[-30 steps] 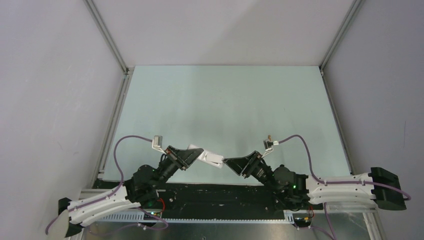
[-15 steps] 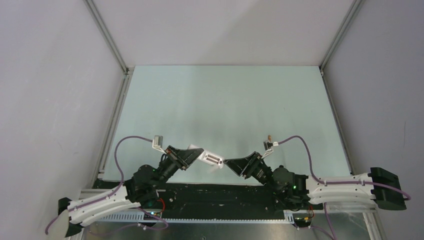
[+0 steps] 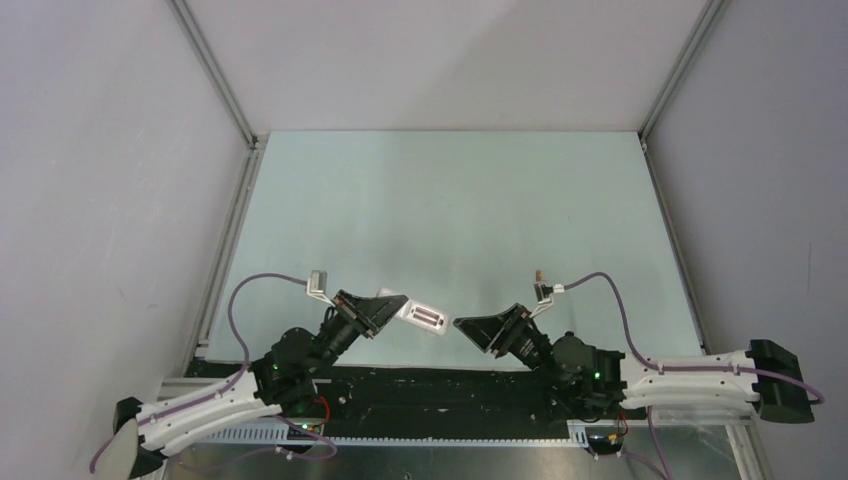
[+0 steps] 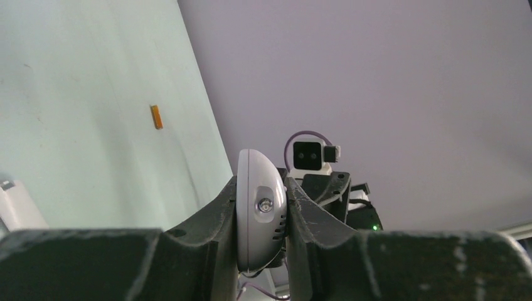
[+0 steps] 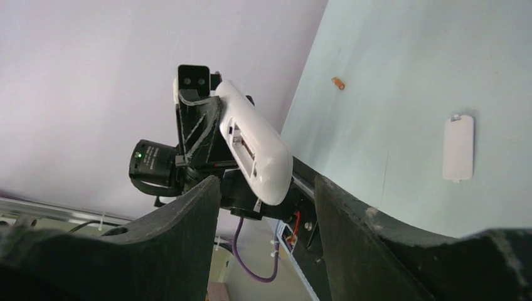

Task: Load the batteries into the remote control
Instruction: Remove the battery cover from the remote control, then move the battery cover to the center of the board.

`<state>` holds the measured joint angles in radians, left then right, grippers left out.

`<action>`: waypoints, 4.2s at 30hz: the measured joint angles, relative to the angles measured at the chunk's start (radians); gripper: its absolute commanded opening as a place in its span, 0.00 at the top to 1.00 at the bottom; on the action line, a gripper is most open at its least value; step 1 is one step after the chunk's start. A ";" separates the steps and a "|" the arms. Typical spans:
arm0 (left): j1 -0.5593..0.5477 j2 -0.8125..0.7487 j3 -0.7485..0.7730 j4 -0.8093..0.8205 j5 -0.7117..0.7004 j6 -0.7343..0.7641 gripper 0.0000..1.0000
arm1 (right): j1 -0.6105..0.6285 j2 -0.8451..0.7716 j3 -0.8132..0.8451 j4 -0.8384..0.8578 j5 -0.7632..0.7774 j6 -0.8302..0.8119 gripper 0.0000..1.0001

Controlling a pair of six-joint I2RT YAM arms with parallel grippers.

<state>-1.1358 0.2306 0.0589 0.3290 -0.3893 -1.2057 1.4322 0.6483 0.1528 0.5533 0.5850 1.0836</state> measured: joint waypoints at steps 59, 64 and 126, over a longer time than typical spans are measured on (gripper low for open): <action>0.129 -0.122 0.312 -0.467 0.056 0.221 1.00 | -0.321 0.969 0.574 -0.405 -0.628 -0.410 0.40; 0.129 -0.122 0.312 -0.467 0.056 0.221 1.00 | -0.323 1.005 0.607 -0.396 -0.660 -0.454 0.38; 0.129 -0.084 0.525 -0.492 0.083 0.286 1.00 | -0.355 1.613 1.709 -0.849 -0.778 -1.061 0.29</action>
<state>-1.0073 0.1463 0.5838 -0.1627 -0.3065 -0.9199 1.0771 2.2612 1.8614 -0.2955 -0.1928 0.0223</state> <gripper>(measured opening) 0.301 0.702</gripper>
